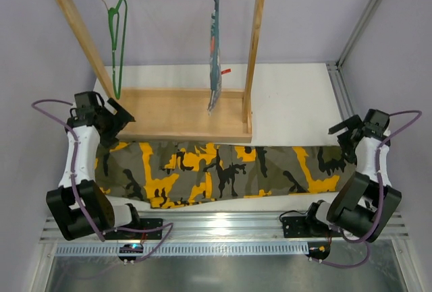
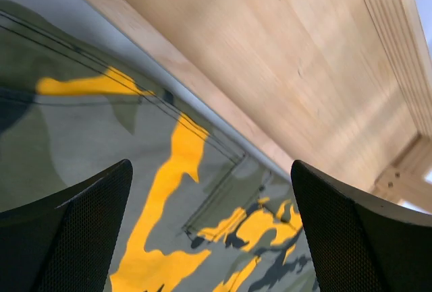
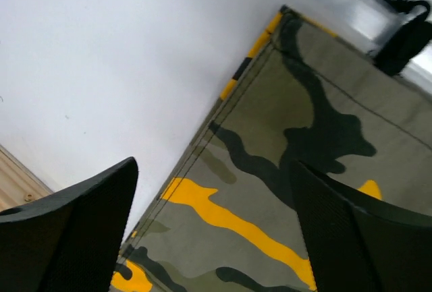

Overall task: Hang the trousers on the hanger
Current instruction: Fold the trousers

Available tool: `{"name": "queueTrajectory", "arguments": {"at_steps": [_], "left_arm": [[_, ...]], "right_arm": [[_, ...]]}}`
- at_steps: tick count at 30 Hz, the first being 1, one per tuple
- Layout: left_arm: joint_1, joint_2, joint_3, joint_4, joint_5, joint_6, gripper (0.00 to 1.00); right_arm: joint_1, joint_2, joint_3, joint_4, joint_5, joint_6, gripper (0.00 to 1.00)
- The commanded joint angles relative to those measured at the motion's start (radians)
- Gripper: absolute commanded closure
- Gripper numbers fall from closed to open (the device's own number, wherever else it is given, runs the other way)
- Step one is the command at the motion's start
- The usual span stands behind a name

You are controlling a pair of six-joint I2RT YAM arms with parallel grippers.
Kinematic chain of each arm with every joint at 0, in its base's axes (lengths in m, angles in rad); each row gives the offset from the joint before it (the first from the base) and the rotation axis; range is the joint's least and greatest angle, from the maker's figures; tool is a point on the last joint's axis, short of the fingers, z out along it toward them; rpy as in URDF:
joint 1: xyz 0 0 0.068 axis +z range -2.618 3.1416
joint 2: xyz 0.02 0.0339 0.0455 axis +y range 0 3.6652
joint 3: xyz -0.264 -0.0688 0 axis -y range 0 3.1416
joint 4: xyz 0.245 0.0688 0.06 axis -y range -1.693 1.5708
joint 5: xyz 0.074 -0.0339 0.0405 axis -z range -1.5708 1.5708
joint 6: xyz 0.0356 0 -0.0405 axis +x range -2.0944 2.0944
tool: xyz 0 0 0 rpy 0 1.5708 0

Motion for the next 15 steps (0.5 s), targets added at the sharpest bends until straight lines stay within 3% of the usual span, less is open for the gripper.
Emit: {"name": "queueTrajectory", "arguments": {"at_steps": [1, 6, 12, 15], "left_arm": [[-0.057, -0.060, -0.059, 0.038, 0.116, 0.044, 0.00], [-0.142, -0.177, -0.114, 0.067, 0.178, 0.037, 0.00], [-0.151, -0.299, -0.223, 0.151, 0.201, 0.025, 0.00], [-0.151, -0.335, -0.261, 0.177, 0.208, 0.022, 0.00]], "right_arm": [[-0.065, -0.096, -0.020, -0.058, 0.041, 0.044, 0.01], [-0.176, -0.244, -0.116, -0.078, 0.084, 0.056, 0.01], [-0.315, -0.300, -0.210, -0.061, 0.101, 0.026, 0.00], [-0.455, -0.327, -0.282, -0.011, 0.012, -0.011, 0.00]]}}
